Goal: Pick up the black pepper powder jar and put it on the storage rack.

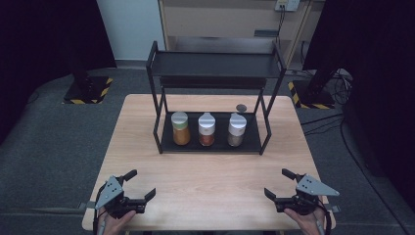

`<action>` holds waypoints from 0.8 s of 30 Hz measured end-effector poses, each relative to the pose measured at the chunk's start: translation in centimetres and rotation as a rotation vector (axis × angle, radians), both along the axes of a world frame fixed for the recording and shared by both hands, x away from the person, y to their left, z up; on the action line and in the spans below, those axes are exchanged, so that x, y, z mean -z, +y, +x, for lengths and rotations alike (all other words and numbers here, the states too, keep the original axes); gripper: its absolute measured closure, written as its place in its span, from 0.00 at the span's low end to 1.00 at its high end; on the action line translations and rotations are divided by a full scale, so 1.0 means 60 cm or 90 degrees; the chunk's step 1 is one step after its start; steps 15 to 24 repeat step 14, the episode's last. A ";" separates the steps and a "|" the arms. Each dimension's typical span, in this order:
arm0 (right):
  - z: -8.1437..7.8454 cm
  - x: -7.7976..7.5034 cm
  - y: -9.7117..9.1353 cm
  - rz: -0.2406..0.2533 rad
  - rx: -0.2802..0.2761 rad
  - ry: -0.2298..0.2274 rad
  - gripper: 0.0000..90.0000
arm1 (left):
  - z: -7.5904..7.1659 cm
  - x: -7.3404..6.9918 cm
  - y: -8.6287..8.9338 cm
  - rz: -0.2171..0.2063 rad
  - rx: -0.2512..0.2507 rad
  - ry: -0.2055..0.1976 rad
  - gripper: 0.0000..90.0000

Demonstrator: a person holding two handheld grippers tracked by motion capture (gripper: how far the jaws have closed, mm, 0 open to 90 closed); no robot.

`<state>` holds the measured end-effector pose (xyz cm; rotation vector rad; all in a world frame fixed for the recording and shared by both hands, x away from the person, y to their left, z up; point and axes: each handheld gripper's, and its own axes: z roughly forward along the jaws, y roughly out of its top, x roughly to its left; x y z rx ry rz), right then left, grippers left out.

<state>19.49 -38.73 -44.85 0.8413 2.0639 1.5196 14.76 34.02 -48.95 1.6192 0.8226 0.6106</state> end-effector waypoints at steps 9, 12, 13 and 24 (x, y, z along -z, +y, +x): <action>0.002 0.001 -0.001 0.001 0.000 0.003 0.07 | 0.000 0.000 0.000 -0.001 -0.001 0.000 0.00; 0.002 0.001 0.000 -0.001 0.000 0.004 0.07 | 0.001 0.000 0.000 0.001 0.000 0.001 0.00; 0.002 0.001 0.000 -0.001 0.000 0.004 0.07 | 0.001 0.000 0.000 0.001 0.000 0.001 0.00; 0.002 0.001 0.000 -0.001 0.000 0.004 0.07 | 0.001 0.000 0.000 0.001 0.000 0.001 0.00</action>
